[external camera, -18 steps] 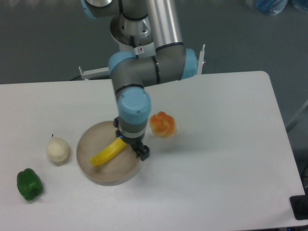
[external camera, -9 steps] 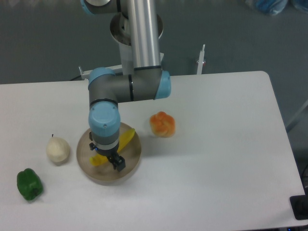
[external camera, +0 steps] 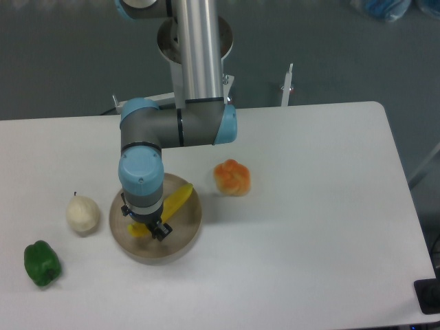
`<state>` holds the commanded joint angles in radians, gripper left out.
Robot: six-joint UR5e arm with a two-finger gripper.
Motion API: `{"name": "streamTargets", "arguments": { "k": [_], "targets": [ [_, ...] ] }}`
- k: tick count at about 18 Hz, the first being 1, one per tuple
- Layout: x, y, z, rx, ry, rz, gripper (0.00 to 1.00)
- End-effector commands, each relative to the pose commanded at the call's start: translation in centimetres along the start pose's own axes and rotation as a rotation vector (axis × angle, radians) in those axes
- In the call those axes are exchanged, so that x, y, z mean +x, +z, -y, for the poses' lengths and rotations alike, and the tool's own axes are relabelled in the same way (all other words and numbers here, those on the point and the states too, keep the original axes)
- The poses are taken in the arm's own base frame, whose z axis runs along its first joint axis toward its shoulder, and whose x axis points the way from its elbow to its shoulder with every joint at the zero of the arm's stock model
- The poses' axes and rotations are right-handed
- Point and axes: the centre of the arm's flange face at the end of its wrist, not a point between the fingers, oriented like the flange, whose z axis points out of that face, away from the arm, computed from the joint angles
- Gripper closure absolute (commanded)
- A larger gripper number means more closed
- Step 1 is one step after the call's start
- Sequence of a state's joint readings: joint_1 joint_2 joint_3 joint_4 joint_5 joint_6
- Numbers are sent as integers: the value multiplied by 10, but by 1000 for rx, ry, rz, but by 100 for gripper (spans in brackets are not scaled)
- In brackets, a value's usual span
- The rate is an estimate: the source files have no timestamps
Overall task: Pick up the banana from the plate
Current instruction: 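Lift the banana off the plate and carry it away from the plate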
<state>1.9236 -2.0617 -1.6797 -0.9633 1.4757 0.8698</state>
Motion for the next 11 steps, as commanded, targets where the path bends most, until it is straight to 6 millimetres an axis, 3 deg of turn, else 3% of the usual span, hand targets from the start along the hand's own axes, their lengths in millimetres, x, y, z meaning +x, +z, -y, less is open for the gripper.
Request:
{"name": "streamTargets", "arguments": {
  "k": [3, 7, 10, 11],
  "targets": [
    [-2, -11, -6, -12, -10, -14, 100],
    [-28, -40, -27, -1, -56, -1, 100],
    [-62, -79, -44, -9, -110, -1, 100],
    [-83, -98, -51, -1, -138, 13, 100]
  ]
}}
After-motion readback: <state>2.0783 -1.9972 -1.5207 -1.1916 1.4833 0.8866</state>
